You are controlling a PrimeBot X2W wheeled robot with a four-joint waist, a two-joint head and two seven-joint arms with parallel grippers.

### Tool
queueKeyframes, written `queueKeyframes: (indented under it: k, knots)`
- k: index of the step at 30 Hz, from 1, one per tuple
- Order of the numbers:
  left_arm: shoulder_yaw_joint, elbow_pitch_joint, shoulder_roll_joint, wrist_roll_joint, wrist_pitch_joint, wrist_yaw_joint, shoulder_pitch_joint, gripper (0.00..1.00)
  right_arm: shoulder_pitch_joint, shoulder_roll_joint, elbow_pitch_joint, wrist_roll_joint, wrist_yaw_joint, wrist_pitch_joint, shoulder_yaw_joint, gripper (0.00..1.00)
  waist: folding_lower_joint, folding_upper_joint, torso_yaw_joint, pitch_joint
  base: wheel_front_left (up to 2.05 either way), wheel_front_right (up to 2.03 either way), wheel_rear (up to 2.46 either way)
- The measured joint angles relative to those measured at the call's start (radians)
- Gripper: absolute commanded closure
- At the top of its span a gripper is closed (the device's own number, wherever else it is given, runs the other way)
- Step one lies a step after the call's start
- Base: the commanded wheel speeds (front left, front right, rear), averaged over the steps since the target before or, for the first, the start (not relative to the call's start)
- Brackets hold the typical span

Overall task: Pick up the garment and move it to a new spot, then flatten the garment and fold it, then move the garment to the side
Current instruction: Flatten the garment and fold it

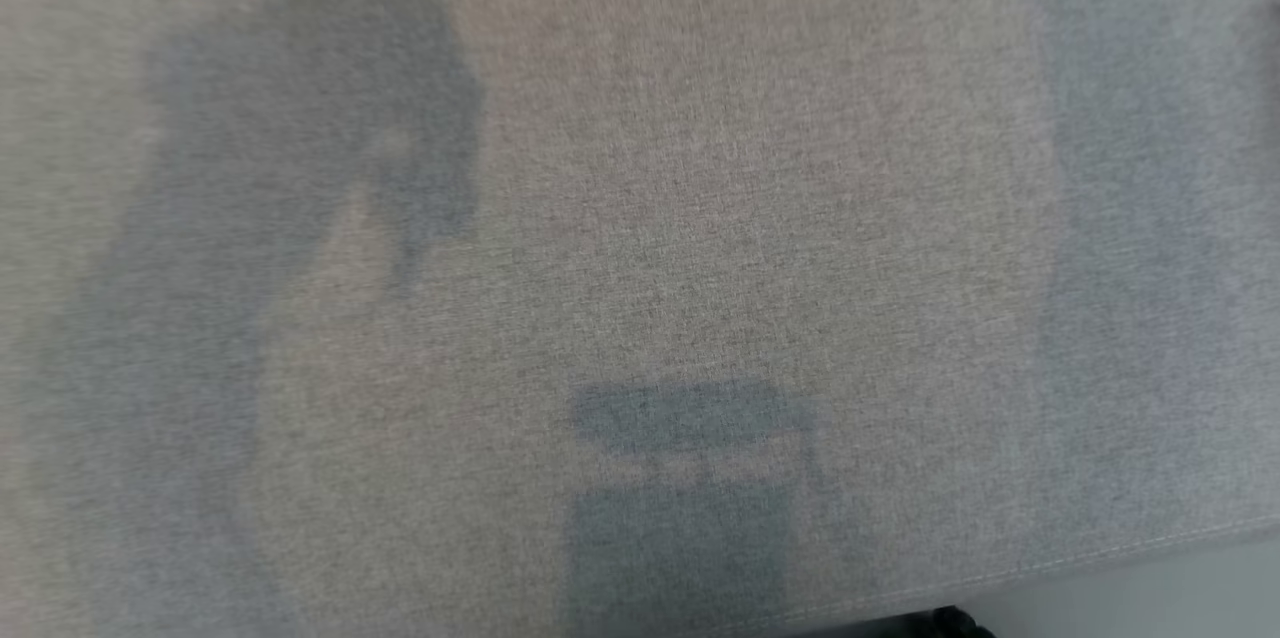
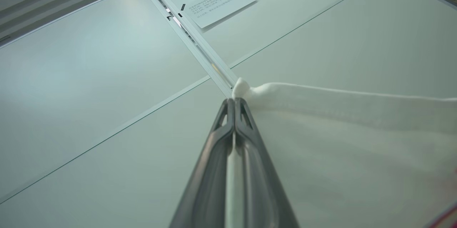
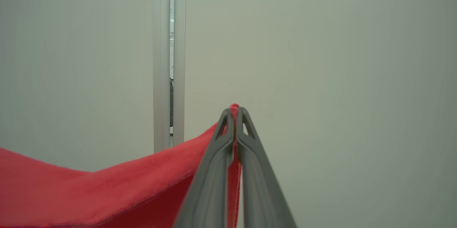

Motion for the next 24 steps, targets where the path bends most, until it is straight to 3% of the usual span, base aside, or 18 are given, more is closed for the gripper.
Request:
queueKeyframes:
  k: [4,12,20,24]
  knots:
    - [0.060,-0.188,0.015,0.036,0.000,0.021,0.074,1.00,0.058,-0.001,-0.129,-0.046,0.000,-0.003,-0.035,1.00,0.0000,0.0000,-0.018,0.108,0.00,0.00,0.00]
    - [0.165,-0.329,0.033,0.015,0.000,-0.053,0.409,1.00,0.246,-0.022,-0.194,-0.059,0.001,-0.002,-0.059,1.00,0.0001,0.0000,-0.016,0.262,0.00,0.00,0.00]
    - [0.292,-0.475,0.024,-0.046,0.000,-0.168,0.903,1.00,0.567,-0.097,-0.295,-0.008,0.001,-0.002,-0.055,1.00,0.0000,0.0000,0.013,0.243,0.00,0.00,0.00]
    - [0.339,-0.526,0.016,-0.070,0.000,-0.193,1.180,1.00,0.765,-0.124,-0.346,0.026,0.001,-0.002,-0.059,1.00,-0.0001,0.0000,0.023,0.186,0.00,0.00,0.00]
